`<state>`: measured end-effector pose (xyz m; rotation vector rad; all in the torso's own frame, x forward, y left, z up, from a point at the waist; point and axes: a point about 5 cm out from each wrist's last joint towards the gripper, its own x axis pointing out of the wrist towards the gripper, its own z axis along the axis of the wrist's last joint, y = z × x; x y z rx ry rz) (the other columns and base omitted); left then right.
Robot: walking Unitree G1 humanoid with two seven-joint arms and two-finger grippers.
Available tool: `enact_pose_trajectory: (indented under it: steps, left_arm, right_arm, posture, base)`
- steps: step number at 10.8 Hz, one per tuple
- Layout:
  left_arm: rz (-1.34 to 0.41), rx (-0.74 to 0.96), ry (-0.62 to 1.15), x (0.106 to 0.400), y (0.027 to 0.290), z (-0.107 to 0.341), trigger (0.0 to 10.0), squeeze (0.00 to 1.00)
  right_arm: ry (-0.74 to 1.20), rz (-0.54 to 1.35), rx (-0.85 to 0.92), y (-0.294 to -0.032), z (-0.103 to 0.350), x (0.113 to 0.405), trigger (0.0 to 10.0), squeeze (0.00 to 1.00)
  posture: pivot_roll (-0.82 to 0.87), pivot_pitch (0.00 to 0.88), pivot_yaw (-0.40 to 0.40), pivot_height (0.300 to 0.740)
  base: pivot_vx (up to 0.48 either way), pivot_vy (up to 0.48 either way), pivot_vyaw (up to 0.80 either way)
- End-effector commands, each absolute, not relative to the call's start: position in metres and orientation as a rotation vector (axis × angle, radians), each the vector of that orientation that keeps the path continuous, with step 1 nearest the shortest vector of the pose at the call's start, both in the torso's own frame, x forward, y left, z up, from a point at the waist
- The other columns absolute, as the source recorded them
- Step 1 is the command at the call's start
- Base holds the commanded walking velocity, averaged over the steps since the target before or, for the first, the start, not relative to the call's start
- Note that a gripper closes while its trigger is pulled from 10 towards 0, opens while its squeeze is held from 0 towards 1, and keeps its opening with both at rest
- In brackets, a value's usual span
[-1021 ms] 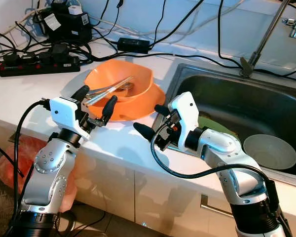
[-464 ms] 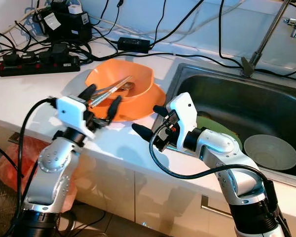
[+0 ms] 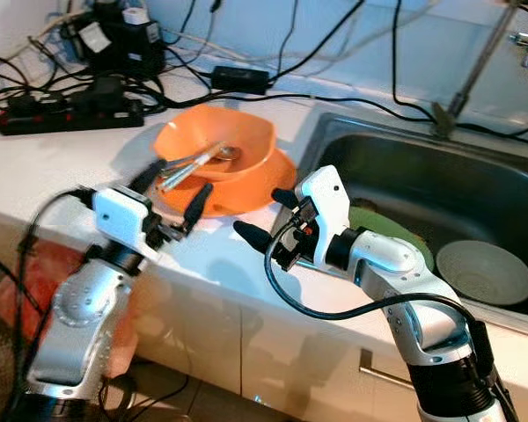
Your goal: Kitchen organization
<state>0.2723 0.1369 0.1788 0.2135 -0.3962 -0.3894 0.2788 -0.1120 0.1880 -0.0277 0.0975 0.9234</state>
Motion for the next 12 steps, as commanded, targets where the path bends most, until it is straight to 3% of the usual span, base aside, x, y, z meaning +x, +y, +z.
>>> enact_pose_trajectory:
  steps: [1,8,9,10,11,12]
  left_arm:
    - [-0.399,0.218,-0.382,0.271,0.135,0.174,10.0,0.00]
    - [-0.401,0.234,-0.324,0.268,0.143,0.153,10.0,0.00]
    - [-0.403,0.218,-0.307,0.270,0.143,0.148,6.7,0.00]
    - [-0.410,0.210,-0.294,0.272,0.141,0.144,4.5,0.00]
    - [-0.408,0.212,-0.282,0.275,0.141,0.142,10.0,0.00]
    - [-0.399,0.217,-0.290,0.278,0.141,0.143,10.0,0.00]
  right_arm:
    - [0.097,0.923,-0.037,-0.112,0.188,0.279,10.0,0.00]
    - [0.094,0.923,-0.039,-0.111,0.189,0.280,10.0,0.00]
    - [0.092,0.920,-0.040,-0.112,0.189,0.280,10.0,0.00]
    - [0.091,0.919,-0.041,-0.112,0.190,0.280,10.0,0.00]
    - [0.090,0.918,-0.042,-0.112,0.190,0.280,10.0,0.00]
    - [0.090,0.918,-0.042,-0.112,0.190,0.280,10.0,0.00]
  posture:
    - [0.09,0.045,-0.055,0.740]
    - [0.09,0.044,-0.057,0.740]
    - [0.09,0.044,-0.057,0.740]
    - [0.09,0.044,-0.057,0.740]
    - [0.08,0.040,-0.056,0.740]
    - [0.08,0.039,-0.056,0.740]
  base:
    - [0.000,0.000,0.00]
    - [0.000,0.000,0.00]
    - [0.000,0.000,0.00]
    - [0.000,0.000,0.00]
    - [0.000,0.000,0.00]
    - [0.000,0.000,0.00]
